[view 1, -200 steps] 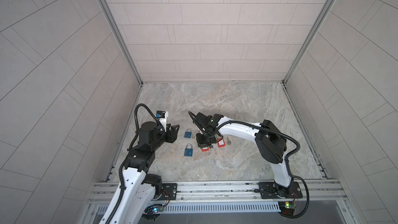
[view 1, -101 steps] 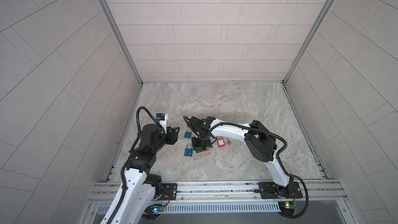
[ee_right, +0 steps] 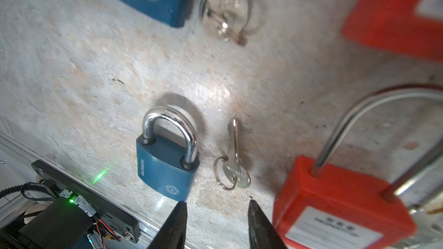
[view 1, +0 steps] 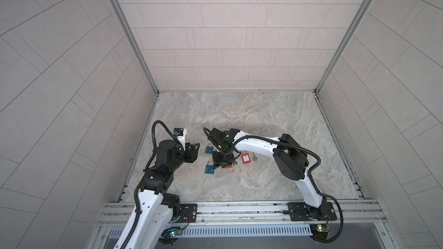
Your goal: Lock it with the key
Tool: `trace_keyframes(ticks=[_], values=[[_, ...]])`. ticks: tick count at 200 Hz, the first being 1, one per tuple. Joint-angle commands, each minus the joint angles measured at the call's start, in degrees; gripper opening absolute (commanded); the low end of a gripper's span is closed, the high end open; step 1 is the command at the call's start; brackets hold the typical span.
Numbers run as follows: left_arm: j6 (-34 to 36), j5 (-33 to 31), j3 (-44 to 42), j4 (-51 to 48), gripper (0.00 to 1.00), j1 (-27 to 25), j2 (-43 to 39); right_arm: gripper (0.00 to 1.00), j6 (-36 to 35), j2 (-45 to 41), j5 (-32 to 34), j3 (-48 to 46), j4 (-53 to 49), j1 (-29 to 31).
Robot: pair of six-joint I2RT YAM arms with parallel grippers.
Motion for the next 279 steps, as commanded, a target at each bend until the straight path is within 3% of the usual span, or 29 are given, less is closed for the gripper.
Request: trace_keyframes(ticks=[1,31,53,82,108,119,132,148,181,195,216,240,254,272,279], values=[[-0.3,1.2,2.9,-0.7,0.58,0.3,0.6,0.46,-0.5,-4.0,1.5,-0.5,0.5,0.5],[-1.5,1.9,3.3,-0.2,0.58,0.3,0.9,0.46,-1.9,-4.6,1.1,-0.4,0.1,0.6],[-1.2,0.4,2.7,0.7,0.58,0.3,-0.3,0.46,-5.0,-8.1,6.3,0.2,-0.5,0.4],[3.4,-5.1,1.1,3.9,0.6,0.3,-1.7,0.47,-13.5,-15.9,21.5,0.8,-3.7,-0.9],[9.0,-16.1,-0.8,9.5,0.6,0.3,0.3,0.52,-23.6,-27.5,38.8,-7.9,2.8,-3.4],[10.5,-20.5,-2.1,13.0,0.61,0.3,2.2,0.67,-28.8,-34.3,47.4,-15.4,9.9,-4.3],[12.1,-23.3,-3.8,18.9,0.63,0.3,5.2,0.98,-34.8,-42.1,57.0,-25.5,20.3,-5.8],[13.4,-24.3,-6.1,26.9,0.63,0.3,10.5,0.99,-40.5,-48.5,61.5,-38.3,33.6,-10.8],[14.3,-28.0,-13.6,51.4,0.64,1.2,25.6,0.99,-39.6,-52.2,56.6,-48.6,39.1,-29.9],[14.9,-28.9,-15.5,62.5,0.64,1.8,32.9,1.0,-41.3,-52.3,55.3,-54.0,46.8,-35.9],[17.6,-29.3,-16.0,77.7,0.64,2.6,43.6,0.99,-43.6,-50.0,53.6,-60.5,57.8,-41.2],[14.5,-25.2,-14.5,84.3,0.65,5.2,54.0,1.0,-45.5,-44.0,53.5,-66.3,69.0,-44.0],[15.4,-23.8,-16.0,97.1,0.66,5.3,61.4,0.99,-49.5,-41.6,51.5,-67.7,76.2,-44.4],[15.0,-23.7,-15.2,87.9,0.68,5.4,56.1,1.0,-49.8,-40.2,46.8,-69.0,79.7,-46.5],[15.1,-23.3,-15.2,86.0,0.68,5.5,55.1,1.0,-50.0,-38.8,45.1,-71.6,86.0,-47.5]])
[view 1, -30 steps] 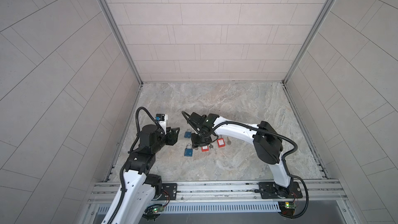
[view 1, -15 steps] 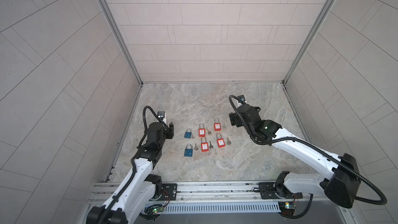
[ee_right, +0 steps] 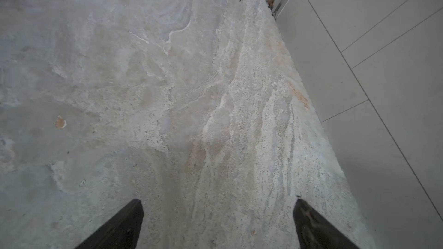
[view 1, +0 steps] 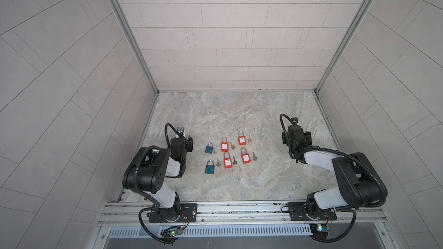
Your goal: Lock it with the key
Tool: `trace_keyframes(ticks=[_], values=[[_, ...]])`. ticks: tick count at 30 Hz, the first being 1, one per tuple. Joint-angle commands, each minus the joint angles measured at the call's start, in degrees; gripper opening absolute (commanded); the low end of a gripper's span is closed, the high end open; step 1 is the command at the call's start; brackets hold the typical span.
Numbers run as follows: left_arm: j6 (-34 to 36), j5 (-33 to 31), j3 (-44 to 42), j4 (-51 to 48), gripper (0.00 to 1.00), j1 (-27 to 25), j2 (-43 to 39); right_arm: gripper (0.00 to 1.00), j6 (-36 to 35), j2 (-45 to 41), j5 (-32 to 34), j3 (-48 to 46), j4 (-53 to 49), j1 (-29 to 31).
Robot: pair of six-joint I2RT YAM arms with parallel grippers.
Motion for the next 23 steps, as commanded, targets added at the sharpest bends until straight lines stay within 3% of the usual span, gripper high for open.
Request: trace_keyframes(ticks=[1,4,6,7,8,9,13,17,23], values=[[0.1,1.7,0.4,4.6,0.68,0.3,-4.0,1.0,-3.3,1.6,-5.4,-2.9,17.9,-2.5],[-0.7,0.2,0.7,7.6,0.7,0.4,-1.2,0.99,-4.0,4.5,-12.1,-5.6,25.3,-4.6],[-0.3,0.5,1.3,11.8,0.73,0.8,1.8,0.99,-2.4,3.5,-12.2,-4.0,20.4,-4.9],[-0.7,-0.3,1.8,8.5,0.74,0.8,0.3,0.99,-2.2,3.2,-12.5,-3.9,19.2,-5.1],[-1.2,-1.9,3.2,3.8,0.93,0.7,-1.1,1.0,-3.0,4.2,-12.4,-4.2,21.7,-5.2],[-1.5,-4.8,4.7,0.1,1.0,0.7,-1.4,0.99,-2.1,3.9,-12.4,-3.6,20.3,-5.3],[-3.6,-10.0,10.5,-9.0,1.0,0.5,-0.9,1.0,-1.5,3.5,-12.8,-3.4,18.9,-5.7],[-1.1,-4.0,9.9,-7.4,1.0,0.3,-0.8,0.99,-1.5,3.7,-12.8,-3.3,18.9,-5.8],[-1.4,-3.9,11.6,-9.8,1.0,0.3,0.3,1.0,-1.5,3.8,-12.3,-3.2,18.7,-5.5]])
